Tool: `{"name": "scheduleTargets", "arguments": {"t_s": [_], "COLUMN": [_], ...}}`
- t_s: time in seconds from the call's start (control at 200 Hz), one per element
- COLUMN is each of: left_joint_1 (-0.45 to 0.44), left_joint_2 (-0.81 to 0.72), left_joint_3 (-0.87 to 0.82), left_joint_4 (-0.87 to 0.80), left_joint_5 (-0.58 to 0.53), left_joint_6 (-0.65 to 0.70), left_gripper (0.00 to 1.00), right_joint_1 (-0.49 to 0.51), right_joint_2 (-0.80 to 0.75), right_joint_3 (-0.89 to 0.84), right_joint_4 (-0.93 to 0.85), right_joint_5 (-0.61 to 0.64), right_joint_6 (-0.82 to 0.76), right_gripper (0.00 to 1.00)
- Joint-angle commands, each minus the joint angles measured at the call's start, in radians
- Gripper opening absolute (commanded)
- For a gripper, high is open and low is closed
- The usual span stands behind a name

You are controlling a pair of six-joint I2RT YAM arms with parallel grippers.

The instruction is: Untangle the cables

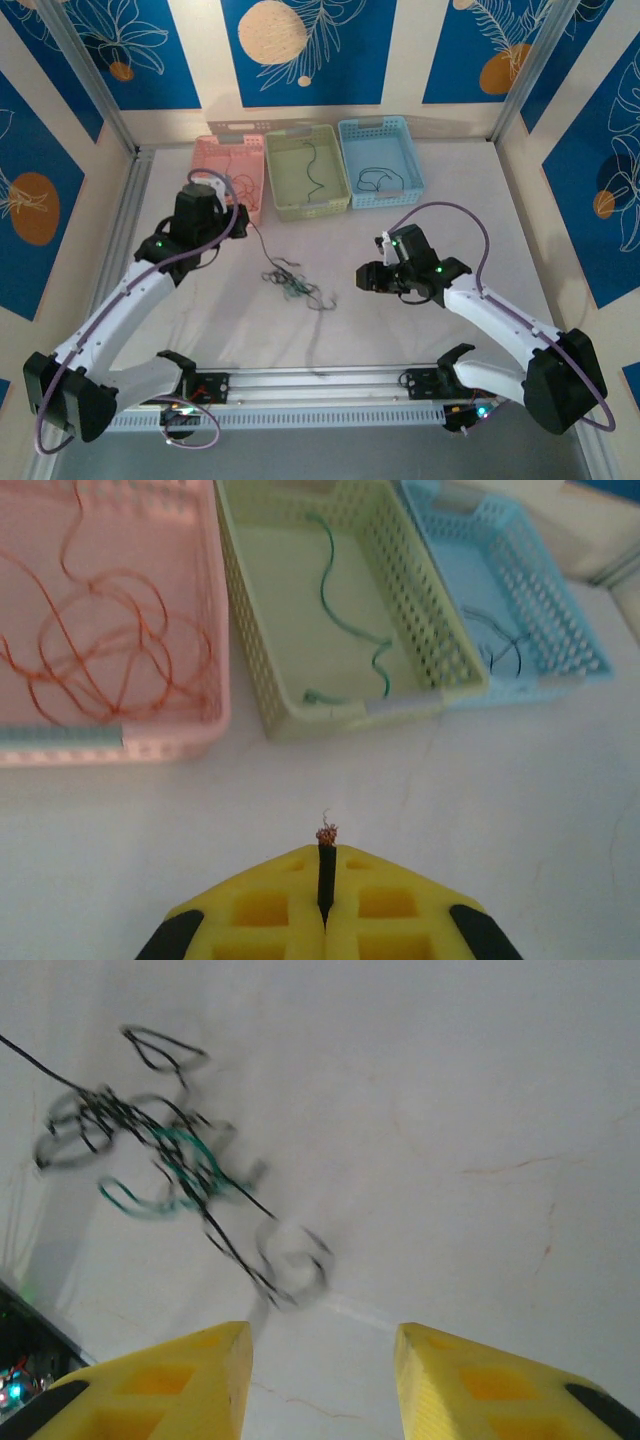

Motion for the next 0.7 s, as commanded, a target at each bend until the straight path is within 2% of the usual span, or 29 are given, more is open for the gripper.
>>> {"name": "scheduleTargets", "arguments": {"t_s": [0.0, 0.205, 0.32, 0.48, 0.55, 0.645, 0.695], "left_joint_1": [0.025, 0.025, 0.025, 0.031, 0.038, 0.049, 0.052], "left_joint_2": [0.008, -0.028, -0.068, -0.113, -0.138, -0.179, -0.206], "left_joint_3": [0.046, -0.182, -0.307, -0.384, -0.399, -0.401, -0.396], "left_joint_4": [-0.052, 0.040, 0.067, 0.058, 0.043, 0.008, -0.017], "left_joint_5": [0.034, 0.165, 0.140, 0.095, 0.074, 0.051, 0.045], "left_joint_6": [0.051, -0.023, -0.042, -0.056, -0.067, -0.072, -0.071], "left_gripper": [0.00, 0.00, 0.00, 0.00, 0.14, 0.47, 0.54], "right_joint_1": [-0.027, -0.003, 0.058, 0.131, 0.161, 0.196, 0.219], "right_joint_2": [-0.005, 0.012, 0.059, 0.166, 0.229, 0.334, 0.391], "right_joint_3": [0.031, 0.029, 0.064, 0.133, 0.173, 0.244, 0.291], "right_joint_4": [-0.024, 0.019, 0.029, 0.088, 0.122, 0.149, 0.157], "right_joint_5": [0.000, -0.074, -0.068, -0.077, -0.088, -0.097, -0.105], "right_joint_6": [-0.029, -0.052, -0.060, -0.034, -0.022, -0.004, 0.000], "right_gripper": [0.42, 0.40, 0.40, 0.40, 0.40, 0.40, 0.40]}}
